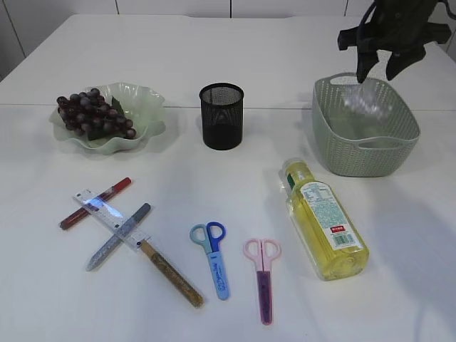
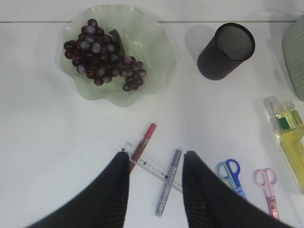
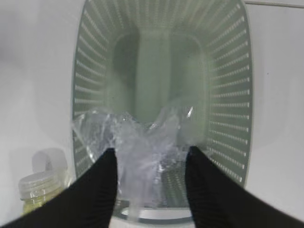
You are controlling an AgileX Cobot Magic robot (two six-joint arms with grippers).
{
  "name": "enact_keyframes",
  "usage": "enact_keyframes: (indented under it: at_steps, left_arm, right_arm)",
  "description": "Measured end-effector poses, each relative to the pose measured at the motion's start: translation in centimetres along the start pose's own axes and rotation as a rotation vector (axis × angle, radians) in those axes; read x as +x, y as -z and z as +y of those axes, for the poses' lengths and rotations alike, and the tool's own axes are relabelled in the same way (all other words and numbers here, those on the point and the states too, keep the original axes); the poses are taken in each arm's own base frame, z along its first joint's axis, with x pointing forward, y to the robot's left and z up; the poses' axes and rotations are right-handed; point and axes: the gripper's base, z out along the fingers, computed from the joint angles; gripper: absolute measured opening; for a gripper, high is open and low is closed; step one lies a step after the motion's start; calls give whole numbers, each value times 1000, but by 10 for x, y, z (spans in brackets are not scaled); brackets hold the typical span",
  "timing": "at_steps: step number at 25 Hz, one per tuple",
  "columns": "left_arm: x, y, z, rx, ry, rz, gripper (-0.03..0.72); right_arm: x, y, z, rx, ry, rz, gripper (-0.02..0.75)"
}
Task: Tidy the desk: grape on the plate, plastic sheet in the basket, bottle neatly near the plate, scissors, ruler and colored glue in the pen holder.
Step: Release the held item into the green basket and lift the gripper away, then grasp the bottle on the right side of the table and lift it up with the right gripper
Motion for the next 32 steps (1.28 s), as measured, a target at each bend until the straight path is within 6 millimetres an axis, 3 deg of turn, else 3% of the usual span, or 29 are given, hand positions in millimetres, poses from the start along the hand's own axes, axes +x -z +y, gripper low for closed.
enact_keyframes:
  at_steps: [2, 5, 12, 23, 26, 32]
  left_arm:
    - [0, 0, 0, 0, 0, 0, 277]
    - [0, 0, 0, 0, 0, 0, 277]
    - [0, 0, 0, 2, 1, 0, 277]
    - [0, 0, 0, 2, 1, 0, 277]
    - [0, 0, 0, 2, 1, 0, 277]
    - [0, 0, 0, 2, 1, 0, 277]
  right_arm:
    - [1, -2, 0, 0, 1, 5, 494]
    - [1, -2, 0, 7, 3, 6, 530]
    - [1, -2, 1, -4, -1, 7, 538]
    - [6, -3, 15, -164, -54, 42, 540]
    - [16, 3, 15, -169, -44, 66, 540]
    - [43, 34, 11, -181, -41, 89, 540]
